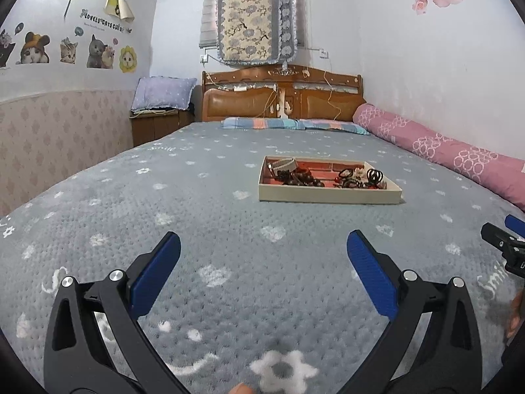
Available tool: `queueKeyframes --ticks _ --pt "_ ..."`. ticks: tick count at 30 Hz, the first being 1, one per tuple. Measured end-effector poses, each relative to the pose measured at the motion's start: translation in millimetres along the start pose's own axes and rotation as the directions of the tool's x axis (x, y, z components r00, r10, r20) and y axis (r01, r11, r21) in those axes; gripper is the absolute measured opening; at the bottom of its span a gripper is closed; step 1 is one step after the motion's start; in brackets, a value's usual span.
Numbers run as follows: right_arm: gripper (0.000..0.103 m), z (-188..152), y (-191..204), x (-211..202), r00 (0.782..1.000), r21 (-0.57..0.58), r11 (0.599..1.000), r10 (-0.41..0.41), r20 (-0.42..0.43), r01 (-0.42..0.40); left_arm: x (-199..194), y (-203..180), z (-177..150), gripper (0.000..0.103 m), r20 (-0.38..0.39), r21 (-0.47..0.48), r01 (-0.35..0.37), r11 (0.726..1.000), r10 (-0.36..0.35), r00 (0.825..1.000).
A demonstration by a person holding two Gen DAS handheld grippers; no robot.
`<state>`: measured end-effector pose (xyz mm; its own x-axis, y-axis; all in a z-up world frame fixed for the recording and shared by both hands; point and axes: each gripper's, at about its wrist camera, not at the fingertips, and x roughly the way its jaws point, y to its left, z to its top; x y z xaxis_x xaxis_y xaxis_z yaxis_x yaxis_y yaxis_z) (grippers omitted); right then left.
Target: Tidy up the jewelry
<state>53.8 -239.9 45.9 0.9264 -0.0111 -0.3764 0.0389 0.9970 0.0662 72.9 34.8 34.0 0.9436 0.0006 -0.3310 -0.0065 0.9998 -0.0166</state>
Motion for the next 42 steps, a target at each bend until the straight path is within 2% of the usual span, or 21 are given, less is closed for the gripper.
queueKeyframes --ticks 6,13,42 --pt "0.099 -3 5 -5 0.999 -0.020 1.000 -0.007 0.042 0.008 0 0 0 0.098 0.015 0.003 -0.002 1.000 0.002 1.000" --pt "0.099 -6 9 -15 0.996 -0.036 0.999 -0.014 0.092 0.017 -3 -10 -6 0.098 0.039 0.054 -0.007 0.999 0.005 0.999" --pt "0.099 -6 4 -14 0.996 -0.029 0.999 -0.018 0.084 0.020 2 0 -8 0.098 0.019 0.004 0.002 1.000 -0.002 1.000"
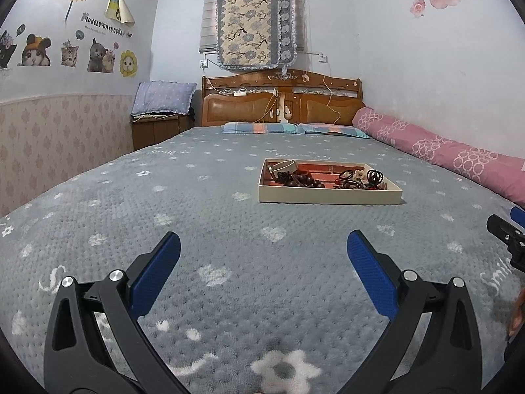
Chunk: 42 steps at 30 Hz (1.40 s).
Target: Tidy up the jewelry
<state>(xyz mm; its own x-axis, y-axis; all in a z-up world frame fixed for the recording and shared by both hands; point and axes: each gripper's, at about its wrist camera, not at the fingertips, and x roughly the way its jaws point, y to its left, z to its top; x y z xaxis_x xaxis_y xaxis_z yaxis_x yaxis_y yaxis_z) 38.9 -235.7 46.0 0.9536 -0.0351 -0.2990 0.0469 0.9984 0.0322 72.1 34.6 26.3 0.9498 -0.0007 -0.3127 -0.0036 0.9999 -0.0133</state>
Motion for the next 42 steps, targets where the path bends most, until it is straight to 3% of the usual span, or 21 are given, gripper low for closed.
queueKeyframes --ticks 42 --pt "0.099 -0.1 0.2 -1.9 1.000 -0.009 1.000 0.002 0.003 -0.002 -1.3 -4.2 -3.1 0.098 0.007 0.030 -0.003 1.000 0.003 1.000"
